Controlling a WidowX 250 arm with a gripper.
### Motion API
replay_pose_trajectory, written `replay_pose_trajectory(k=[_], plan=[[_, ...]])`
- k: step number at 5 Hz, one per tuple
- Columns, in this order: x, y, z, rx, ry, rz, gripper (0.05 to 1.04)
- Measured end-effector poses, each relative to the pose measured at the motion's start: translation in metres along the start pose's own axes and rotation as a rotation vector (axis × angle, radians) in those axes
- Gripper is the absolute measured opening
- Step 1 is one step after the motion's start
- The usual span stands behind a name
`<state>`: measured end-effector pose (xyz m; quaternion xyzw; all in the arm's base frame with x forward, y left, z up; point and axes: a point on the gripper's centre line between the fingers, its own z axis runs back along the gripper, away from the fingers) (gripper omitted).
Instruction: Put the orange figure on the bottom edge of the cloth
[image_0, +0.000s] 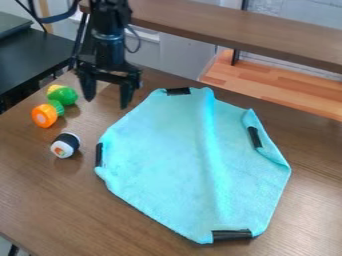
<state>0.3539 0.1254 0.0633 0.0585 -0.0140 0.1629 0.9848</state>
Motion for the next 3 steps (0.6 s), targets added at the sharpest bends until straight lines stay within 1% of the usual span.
replay_pose_trajectory(k=[1, 2, 3], plan=[[0.005, 0.036, -0.006, 0.005, -0.041, 0.006, 1.000], [0.004, 0.055, -0.014, 0.020, -0.067, -0.031, 1.000], [0.004, 0.077, -0.017, 0.031, -0.090, -0.039, 1.000]])
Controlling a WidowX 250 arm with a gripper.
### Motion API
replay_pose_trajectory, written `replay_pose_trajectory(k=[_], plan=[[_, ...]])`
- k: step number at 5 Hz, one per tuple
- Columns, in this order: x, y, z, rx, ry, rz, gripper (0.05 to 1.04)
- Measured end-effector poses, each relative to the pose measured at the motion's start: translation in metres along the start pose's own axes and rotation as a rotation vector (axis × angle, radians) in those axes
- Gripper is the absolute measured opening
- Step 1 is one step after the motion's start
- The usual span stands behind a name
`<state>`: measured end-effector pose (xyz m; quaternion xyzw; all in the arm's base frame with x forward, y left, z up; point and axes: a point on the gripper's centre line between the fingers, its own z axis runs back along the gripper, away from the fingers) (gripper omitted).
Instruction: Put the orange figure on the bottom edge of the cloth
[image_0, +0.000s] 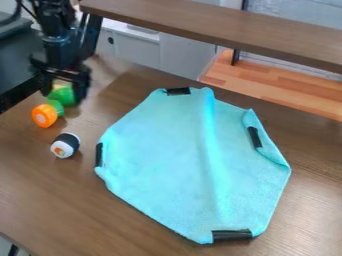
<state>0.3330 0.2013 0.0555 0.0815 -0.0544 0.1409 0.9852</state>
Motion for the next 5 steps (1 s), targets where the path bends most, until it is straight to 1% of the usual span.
replay_pose_trajectory(k=[1, 2, 3, 5], plan=[[-0.001, 0.011, -0.002, 0.020, -0.002, -0.025, 1.000], [0.000, 0.014, -0.012, 0.050, 0.005, -0.027, 1.000], [0.001, 0.013, -0.019, 0.041, 0.016, -0.036, 1.000], [0.007, 0.014, -0.040, 0.039, 0.036, -0.022, 1.000]])
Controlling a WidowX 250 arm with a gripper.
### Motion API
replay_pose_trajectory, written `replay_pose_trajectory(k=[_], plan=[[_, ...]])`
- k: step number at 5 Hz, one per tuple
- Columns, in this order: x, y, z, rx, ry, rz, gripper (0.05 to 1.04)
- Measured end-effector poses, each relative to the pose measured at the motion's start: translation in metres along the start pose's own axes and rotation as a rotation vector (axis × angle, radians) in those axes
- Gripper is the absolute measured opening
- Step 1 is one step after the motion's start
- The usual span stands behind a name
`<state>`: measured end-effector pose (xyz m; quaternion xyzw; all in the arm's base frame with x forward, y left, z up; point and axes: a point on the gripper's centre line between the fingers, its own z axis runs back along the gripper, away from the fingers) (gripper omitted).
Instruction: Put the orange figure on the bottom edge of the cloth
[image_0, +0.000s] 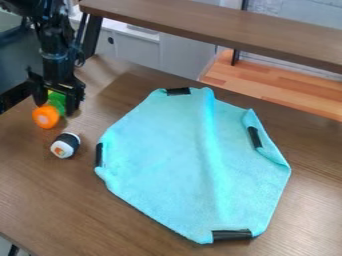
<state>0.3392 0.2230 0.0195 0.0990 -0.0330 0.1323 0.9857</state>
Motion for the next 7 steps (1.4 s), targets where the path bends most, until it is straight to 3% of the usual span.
replay_pose_trajectory(k=[1, 2, 3, 4, 5, 6, 7], plan=[[-0.005, -0.006, -0.023, 0.016, 0.066, -0.016, 1.001], [0.001, -0.007, -0.023, 0.043, 0.097, -0.010, 0.969], [0.003, -0.007, -0.024, 0.048, 0.111, 0.004, 0.736], [0.002, -0.010, -0.024, 0.025, 0.114, 0.009, 0.721], [-0.007, -0.023, -0.015, -0.059, 0.131, -0.012, 0.721], [-0.008, -0.033, 0.020, -0.117, 0.089, -0.019, 0.721], [-0.011, -0.060, 0.043, -0.139, 0.058, -0.090, 0.721]])
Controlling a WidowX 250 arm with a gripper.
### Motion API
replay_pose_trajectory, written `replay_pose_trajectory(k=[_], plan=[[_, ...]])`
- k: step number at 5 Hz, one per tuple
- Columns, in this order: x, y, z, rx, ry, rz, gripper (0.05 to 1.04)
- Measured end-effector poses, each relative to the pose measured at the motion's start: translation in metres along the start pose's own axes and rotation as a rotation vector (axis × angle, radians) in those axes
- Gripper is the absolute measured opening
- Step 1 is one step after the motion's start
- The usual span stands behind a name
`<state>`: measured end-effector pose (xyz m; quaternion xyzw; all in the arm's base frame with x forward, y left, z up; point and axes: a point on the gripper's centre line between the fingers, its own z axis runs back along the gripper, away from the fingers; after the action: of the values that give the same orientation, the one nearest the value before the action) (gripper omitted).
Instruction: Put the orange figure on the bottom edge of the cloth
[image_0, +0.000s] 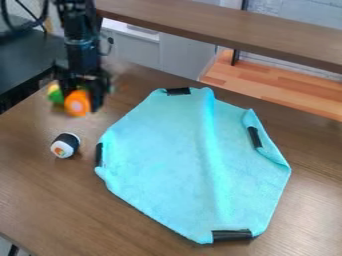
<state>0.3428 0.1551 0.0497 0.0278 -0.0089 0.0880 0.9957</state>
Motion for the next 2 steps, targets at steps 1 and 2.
replay_pose_trajectory(k=[1, 2], plan=[[-0.007, -0.039, 0.002, -0.024, 0.014, -0.117, 0.721], [-0.016, -0.093, 0.003, -0.038, 0.027, -0.286, 0.721]])
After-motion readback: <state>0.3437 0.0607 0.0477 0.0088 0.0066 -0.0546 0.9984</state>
